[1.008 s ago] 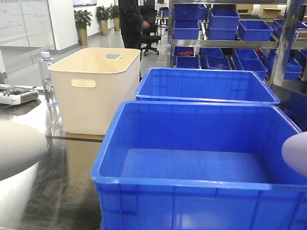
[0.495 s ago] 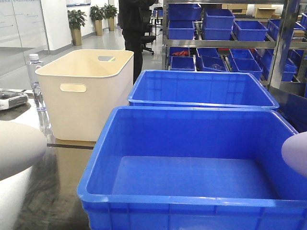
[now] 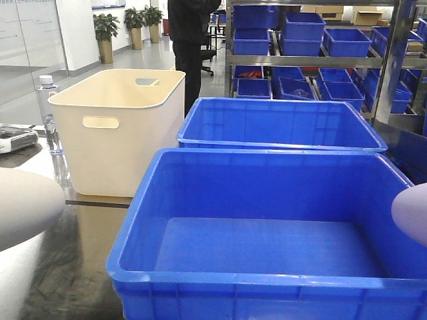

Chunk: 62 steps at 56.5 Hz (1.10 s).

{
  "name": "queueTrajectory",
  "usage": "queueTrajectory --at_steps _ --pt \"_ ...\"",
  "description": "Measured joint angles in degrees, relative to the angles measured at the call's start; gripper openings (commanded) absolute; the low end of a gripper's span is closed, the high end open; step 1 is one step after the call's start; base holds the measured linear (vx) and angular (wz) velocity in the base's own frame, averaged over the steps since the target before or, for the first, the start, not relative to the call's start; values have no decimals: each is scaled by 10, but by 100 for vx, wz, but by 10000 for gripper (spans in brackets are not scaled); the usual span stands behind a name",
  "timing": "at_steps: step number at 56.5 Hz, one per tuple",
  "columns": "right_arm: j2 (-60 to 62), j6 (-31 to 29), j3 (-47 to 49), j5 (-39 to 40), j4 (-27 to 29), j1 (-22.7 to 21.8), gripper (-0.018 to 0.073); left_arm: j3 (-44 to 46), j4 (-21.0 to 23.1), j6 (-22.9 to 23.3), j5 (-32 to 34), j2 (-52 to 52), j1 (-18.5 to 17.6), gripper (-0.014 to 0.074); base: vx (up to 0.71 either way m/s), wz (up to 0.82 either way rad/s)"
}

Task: Grab cup from conveyor and place in blue bin
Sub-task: 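Extend both held cups forward over the nearer blue bin, then lower both cups into the blue bin and open both grippers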

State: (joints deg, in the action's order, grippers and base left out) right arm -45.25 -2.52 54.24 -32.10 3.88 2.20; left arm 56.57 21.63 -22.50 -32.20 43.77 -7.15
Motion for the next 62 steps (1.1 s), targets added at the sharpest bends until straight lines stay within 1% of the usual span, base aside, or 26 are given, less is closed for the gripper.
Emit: queueTrajectory --at_steps 21,38,42,46,57,62 --pt "0 0 0 4 0 0 -9 0 0 0 3 0 0 -6 0 0" --pt "-1 0 0 42 0 0 -9 2 0 -3 57 37 -3 -3 0 0" --pt "-6 0 0 45 3 0 -9 12 0 -14 61 58 -12 -3 0 0" --pt "-13 0 0 50 12 0 -9 29 10 -28 61 82 -27 -1 0 0" --pt "-47 0 0 64 57 0 -9 87 75 -79 67 161 -80 0 0 0" --pt "-65 0 0 80 94 0 -6 118 103 -101 69 211 -107 4 0 0"
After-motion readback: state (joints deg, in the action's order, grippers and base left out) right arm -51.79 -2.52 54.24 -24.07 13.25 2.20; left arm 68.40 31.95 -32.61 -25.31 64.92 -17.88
